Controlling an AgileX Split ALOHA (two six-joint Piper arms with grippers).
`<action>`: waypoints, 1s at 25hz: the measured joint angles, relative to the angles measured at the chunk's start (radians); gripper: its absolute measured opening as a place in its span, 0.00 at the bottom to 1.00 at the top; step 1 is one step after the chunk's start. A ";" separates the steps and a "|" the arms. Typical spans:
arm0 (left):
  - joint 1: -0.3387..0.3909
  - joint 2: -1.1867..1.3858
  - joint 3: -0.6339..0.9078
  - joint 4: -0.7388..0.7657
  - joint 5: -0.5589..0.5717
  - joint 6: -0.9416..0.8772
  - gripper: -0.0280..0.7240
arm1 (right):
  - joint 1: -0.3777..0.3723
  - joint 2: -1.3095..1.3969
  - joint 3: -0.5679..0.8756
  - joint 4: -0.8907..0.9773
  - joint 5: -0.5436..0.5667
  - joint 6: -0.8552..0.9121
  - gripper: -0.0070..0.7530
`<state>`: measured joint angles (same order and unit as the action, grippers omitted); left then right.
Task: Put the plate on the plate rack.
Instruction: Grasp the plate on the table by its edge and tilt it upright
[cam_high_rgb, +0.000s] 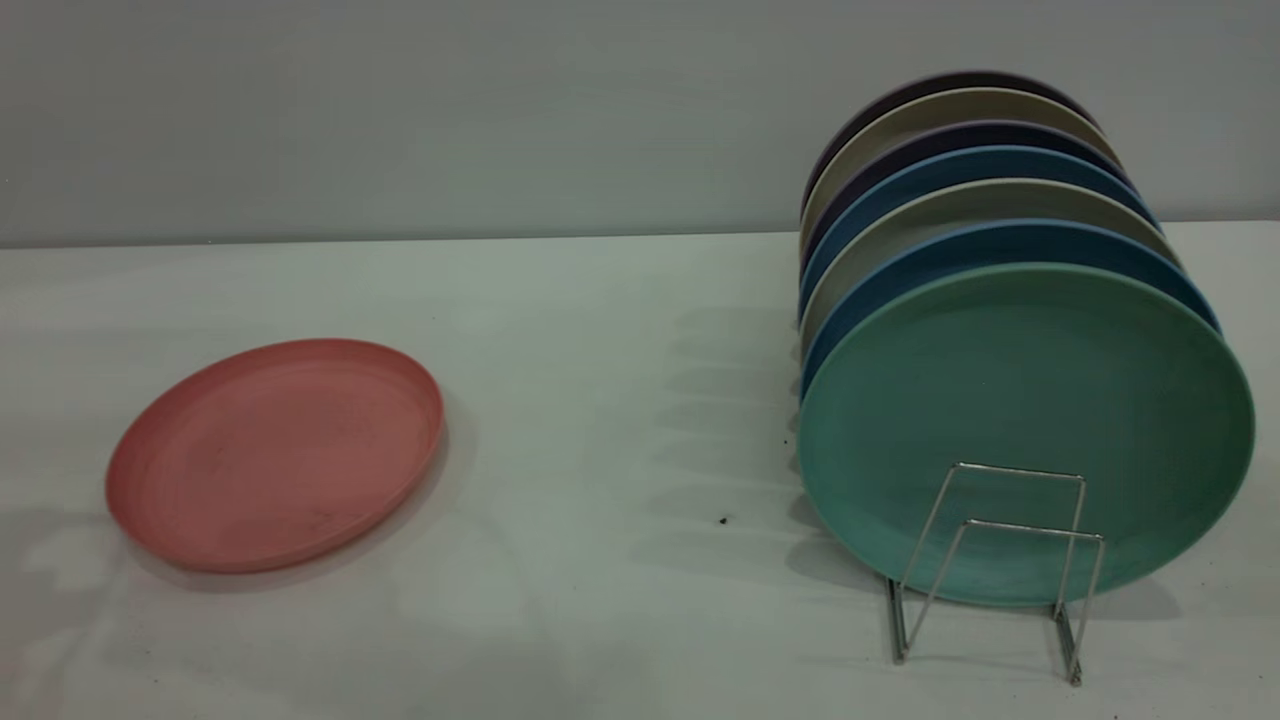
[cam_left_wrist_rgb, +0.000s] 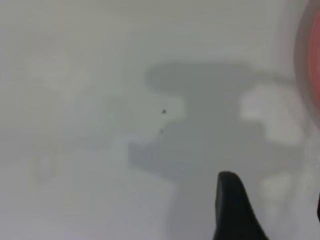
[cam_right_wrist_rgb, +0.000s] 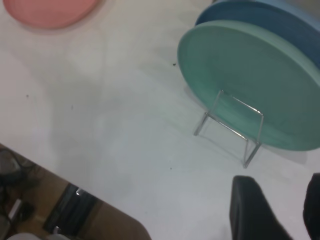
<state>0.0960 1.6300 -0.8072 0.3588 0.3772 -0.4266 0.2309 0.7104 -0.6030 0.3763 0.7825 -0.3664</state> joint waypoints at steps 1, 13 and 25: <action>0.000 0.022 -0.015 -0.016 0.000 0.015 0.62 | 0.000 0.000 0.000 0.000 -0.001 0.000 0.38; 0.000 0.298 -0.208 -0.264 0.000 0.202 0.62 | 0.000 0.002 0.000 0.001 -0.010 0.000 0.37; 0.000 0.491 -0.371 -0.276 0.061 0.224 0.62 | 0.000 0.118 0.000 0.076 -0.041 -0.001 0.37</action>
<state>0.0960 2.1212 -1.1780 0.0823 0.4386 -0.2027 0.2309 0.8287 -0.6030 0.4518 0.7411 -0.3672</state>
